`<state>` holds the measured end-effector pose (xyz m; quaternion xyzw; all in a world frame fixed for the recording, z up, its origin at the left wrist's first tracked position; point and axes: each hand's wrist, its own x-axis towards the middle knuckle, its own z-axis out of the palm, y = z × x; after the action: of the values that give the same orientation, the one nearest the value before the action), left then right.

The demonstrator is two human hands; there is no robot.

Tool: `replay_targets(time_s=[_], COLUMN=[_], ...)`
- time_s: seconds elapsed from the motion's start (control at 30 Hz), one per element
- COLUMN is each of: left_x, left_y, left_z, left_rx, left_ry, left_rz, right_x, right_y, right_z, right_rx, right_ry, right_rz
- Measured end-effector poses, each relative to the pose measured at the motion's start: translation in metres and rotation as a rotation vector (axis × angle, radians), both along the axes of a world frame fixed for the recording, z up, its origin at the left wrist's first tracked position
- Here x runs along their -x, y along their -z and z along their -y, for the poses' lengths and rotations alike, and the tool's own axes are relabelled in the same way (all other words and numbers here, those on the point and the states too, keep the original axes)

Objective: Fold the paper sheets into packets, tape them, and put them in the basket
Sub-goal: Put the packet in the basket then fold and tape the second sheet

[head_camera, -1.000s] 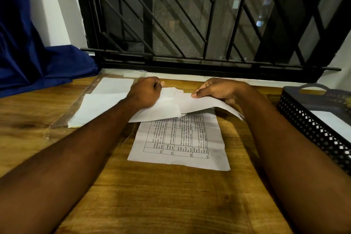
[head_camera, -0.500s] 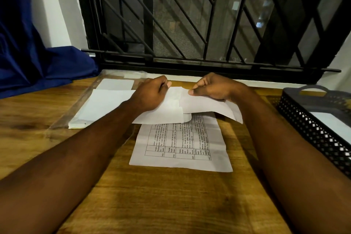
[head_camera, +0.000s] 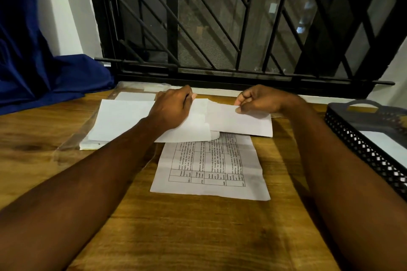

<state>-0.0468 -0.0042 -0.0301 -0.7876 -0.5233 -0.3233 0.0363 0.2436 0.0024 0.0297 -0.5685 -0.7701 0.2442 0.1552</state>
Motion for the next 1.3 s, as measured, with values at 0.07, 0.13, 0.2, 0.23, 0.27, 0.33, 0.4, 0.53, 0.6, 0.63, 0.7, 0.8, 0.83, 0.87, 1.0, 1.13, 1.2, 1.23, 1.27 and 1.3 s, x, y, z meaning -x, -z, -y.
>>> replay_targets(time_s=[0.07,0.13,0.2,0.23,0.27,0.33,0.4,0.53,0.6,0.63,0.7,0.8,0.83,0.87,1.0,1.13,1.2,1.23,1.27,1.3], left_x=[-0.001,-0.001,-0.001,-0.001,-0.001,-0.003,-0.005,-0.006,-0.005,-0.004,-0.002,-0.002,-0.004,-0.004,-0.006,-0.005,-0.003,-0.002,-0.002,-0.002], left_y=[0.000,0.000,-0.001,-0.002,-0.003,-0.003,-0.002,-0.003,-0.004,-0.005,-0.006,-0.007,-0.006,-0.005,-0.004,-0.006,-0.008,-0.010,-0.010,-0.011], left_z=[-0.001,-0.002,-0.002,-0.002,-0.002,-0.001,0.001,0.001,0.000,-0.001,-0.002,-0.003,-0.003,-0.004,-0.004,-0.002,0.000,0.000,0.000,0.000], left_rx=[0.007,-0.002,0.000,0.002,0.005,0.007,-0.006,-0.017,-0.028,-0.037,-0.051,-0.064,-0.066,-0.068,-0.076,-0.109,-0.127,-0.131,-0.134,-0.137], left_ry=[-0.006,-0.009,-0.013,-0.015,-0.016,-0.010,0.009,0.004,-0.015,-0.028,-0.053,-0.067,-0.066,-0.065,-0.054,-0.066,-0.071,-0.081,-0.092,-0.100], left_rz=[-0.004,-0.005,0.001,0.002,-0.001,-0.018,-0.029,-0.029,-0.019,-0.014,-0.005,-0.004,-0.009,-0.015,-0.018,-0.001,0.024,0.031,0.033,0.032], right_x=[-0.002,0.004,0.013,0.017,0.021,0.027,0.033,0.039,0.034,0.029,0.018,0.011,0.013,0.016,0.036,0.048,0.042,0.038,0.034,0.031], right_y=[0.002,0.004,0.007,0.008,0.009,0.010,0.010,0.008,0.006,0.005,0.005,0.008,0.008,0.008,0.007,0.006,0.003,0.002,0.002,0.001], right_z=[0.000,-0.001,-0.001,0.000,0.000,0.001,0.001,0.004,0.005,0.005,0.003,0.001,0.001,0.002,0.004,0.004,0.004,0.003,0.002,0.002], right_rx=[-0.007,-0.016,-0.052,-0.067,-0.079,-0.090,-0.091,-0.120,-0.130,-0.122,-0.093,-0.077,-0.073,-0.065,-0.034,-0.024,-0.034,-0.037,-0.036,-0.033], right_ry=[-0.011,-0.028,-0.037,-0.044,-0.051,-0.066,-0.084,-0.087,-0.053,-0.028,0.028,0.070,0.069,0.062,0.004,-0.020,0.013,0.032,0.044,0.042], right_rz=[-0.061,-0.117,-0.120,-0.117,-0.119,-0.133,-0.148,-0.158,-0.157,-0.146,-0.119,-0.168,-0.195,-0.211,-0.211,-0.210,-0.221,-0.235,-0.249,-0.261])
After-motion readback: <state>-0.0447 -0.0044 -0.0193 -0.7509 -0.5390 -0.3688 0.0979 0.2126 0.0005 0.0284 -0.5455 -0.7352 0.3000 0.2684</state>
